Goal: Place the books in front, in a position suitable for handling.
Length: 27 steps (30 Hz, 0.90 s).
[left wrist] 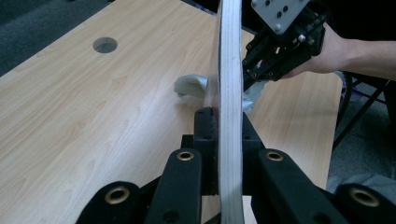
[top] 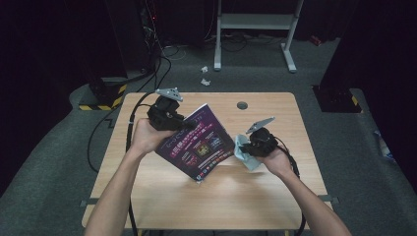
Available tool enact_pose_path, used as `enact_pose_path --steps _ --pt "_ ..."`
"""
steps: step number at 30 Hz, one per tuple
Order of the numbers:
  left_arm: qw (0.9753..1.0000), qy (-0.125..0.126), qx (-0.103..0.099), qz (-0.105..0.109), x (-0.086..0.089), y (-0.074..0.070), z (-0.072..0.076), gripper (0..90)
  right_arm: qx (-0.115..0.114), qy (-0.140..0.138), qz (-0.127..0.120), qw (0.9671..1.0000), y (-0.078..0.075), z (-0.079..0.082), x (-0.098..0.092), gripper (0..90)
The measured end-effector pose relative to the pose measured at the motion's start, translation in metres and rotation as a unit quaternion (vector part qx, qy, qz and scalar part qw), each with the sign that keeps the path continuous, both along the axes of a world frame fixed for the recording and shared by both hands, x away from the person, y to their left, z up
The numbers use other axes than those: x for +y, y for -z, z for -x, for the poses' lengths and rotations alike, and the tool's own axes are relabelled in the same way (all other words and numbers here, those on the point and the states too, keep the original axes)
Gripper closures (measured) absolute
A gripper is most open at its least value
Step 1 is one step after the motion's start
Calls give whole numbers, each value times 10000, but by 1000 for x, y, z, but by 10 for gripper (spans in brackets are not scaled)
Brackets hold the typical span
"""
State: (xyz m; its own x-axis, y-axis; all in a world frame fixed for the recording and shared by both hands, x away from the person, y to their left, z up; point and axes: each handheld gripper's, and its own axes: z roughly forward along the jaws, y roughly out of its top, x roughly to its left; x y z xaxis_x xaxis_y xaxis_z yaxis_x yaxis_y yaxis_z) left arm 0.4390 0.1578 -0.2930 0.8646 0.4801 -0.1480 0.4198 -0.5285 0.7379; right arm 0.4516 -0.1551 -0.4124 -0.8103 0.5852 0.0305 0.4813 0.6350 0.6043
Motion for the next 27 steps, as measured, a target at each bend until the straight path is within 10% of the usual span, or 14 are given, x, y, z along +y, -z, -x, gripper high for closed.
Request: enact_pose_path --steps 27 --pt "9999 41 138 -1 -12 2 -2 837 -77 -55 13 10000 -16 3 4 848"
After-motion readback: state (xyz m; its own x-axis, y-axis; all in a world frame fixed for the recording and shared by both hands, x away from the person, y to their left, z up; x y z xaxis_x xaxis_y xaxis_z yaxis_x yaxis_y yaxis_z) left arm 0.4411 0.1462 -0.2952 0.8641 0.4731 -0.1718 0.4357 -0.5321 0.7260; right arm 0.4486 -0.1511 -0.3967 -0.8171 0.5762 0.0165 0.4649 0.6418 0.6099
